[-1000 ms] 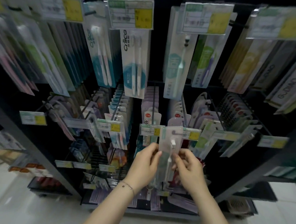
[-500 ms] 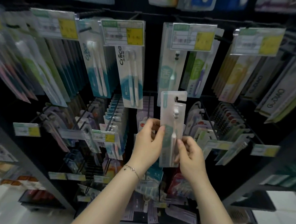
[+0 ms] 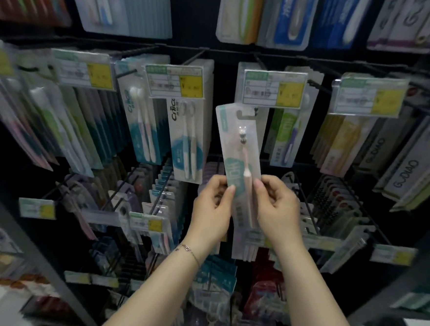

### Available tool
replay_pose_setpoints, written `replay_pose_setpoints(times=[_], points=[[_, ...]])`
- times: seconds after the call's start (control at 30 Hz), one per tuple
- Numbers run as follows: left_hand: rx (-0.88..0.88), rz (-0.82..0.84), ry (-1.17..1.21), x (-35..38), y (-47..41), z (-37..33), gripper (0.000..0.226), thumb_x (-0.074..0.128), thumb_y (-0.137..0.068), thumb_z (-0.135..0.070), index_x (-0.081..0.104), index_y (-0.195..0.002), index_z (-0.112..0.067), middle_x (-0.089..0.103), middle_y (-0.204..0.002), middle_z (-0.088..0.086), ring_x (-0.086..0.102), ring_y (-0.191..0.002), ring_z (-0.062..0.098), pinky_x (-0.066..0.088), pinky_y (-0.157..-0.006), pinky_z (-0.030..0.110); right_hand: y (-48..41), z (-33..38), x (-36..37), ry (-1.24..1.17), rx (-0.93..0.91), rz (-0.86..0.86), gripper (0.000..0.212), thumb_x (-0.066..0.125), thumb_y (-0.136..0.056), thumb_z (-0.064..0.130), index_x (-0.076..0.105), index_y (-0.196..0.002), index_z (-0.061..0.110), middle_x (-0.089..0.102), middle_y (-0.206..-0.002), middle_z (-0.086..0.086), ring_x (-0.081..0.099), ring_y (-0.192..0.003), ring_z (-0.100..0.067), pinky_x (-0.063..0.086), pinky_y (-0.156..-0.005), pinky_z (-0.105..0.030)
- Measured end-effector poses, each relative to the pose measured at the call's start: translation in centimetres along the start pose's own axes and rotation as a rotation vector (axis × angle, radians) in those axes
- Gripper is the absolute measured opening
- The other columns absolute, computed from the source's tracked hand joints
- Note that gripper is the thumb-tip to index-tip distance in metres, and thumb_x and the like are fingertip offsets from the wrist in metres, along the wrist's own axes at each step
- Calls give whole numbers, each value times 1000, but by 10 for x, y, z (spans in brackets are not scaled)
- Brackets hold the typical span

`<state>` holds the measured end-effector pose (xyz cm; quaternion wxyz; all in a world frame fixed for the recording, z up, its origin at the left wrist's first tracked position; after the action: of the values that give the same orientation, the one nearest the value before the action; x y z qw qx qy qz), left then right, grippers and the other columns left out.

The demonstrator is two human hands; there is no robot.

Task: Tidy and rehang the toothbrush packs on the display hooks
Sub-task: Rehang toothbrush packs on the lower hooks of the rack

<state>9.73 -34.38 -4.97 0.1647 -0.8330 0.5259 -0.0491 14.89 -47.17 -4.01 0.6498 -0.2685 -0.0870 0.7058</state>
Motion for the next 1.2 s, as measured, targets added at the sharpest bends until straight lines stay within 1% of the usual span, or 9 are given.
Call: replay_pose_setpoints(times=[0.1, 0.27, 0.43, 0.57, 0.73, 0.87, 0.97, 1.1, 1.2], points=[[32, -27, 31, 0, -12, -9, 15, 54, -102, -20, 62, -99, -32, 68, -87, -16, 58, -68, -1, 47, -69, 24, -13, 10, 2, -10, -7, -22, 15, 55, -98, 28, 69, -94, 24, 70, -82, 7, 66, -78, -7, 57, -70, -35], [92, -16, 44, 1, -30, -27, 19, 53, -103, -16, 63, -101, -32, 69, -84, -13, 58, -63, -3, 47, -63, 18, -30, 23, -2, 9, -46, -64, 13, 55, -99, 27, 66, -92, 25, 68, -80, 13, 65, -77, -1, 54, -66, -23], [84, -1, -3, 9, -41, -31, 22, 54, -103, -17, 63, -101, -37, 68, -84, -9, 56, -60, -1, 47, -63, 24, -37, 21, -9, 30, -13, -85, 15, 54, -99, 27, 65, -89, 27, 67, -77, 17, 64, -74, 4, 48, -61, -12], [50, 9, -45, 15, -46, -26, 20, 55, -102, -19, 64, -103, -37, 71, -89, -9, 60, -67, 2, 49, -66, 26, -41, 17, -13, 56, 14, -75, 14, 54, -99, 27, 64, -90, 26, 65, -78, 16, 61, -72, 9, 43, -59, -6], [-14, -39, -80, 18, -51, -20, 18, 56, -101, -22, 67, -106, -35, 73, -94, -10, 68, -85, 7, 60, -82, 39, -43, 5, -5, 82, 37, -60, 18, 51, -101, 31, 64, -92, 21, 66, -75, 7, 62, -64, -2, 43, -53, -11], [-31, -37, -94, 15, -54, -19, 20, 54, -103, -24, 66, -114, -35, 72, -97, -6, 68, -88, 12, 60, -84, 41, -44, -1, 2, 42, 45, -35, 18, 49, -101, 33, 61, -89, 27, 62, -66, 4, 61, -57, -12, 48, -54, -25], [-36, -33, -154, 10, -55, -19, 24, 52, -103, -29, 62, -125, -30, 70, -98, -4, 67, -88, 13, 60, -81, 37, -44, -4, 7, -14, 46, -20, 19, 49, -101, 33, 58, -85, 33, 61, -64, 5, 60, -54, -12, 47, -53, -25], [-2, -26, -184, 4, -53, -22, 18, 52, -104, -26, 59, -117, -36, 68, -95, -3, 66, -84, 14, 56, -73, 29, -43, -2, 13, -31, 38, -8, 18, 48, -102, 31, 58, -88, 31, 59, -61, 5, 58, -49, -9, 46, -50, -22], [5, -17, -228, 0, -52, -22, 24, 54, -102, -24, 59, -124, -33, 66, -95, -9, 66, -81, 11, 55, -69, 20, -41, 2, 11, -33, 27, -22, 18, 49, -102, 27, 57, -87, 34, 61, -62, 3, 58, -47, -9, 46, -48, -18]])
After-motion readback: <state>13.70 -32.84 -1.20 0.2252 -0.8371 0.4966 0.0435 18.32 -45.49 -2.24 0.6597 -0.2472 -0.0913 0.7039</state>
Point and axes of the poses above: each hand's wrist, its own y-axis away from the middle knuckle, its own x-axis out of the palm, z = x × y, the point moved 1 cm from there along -y, towards the middle knuckle
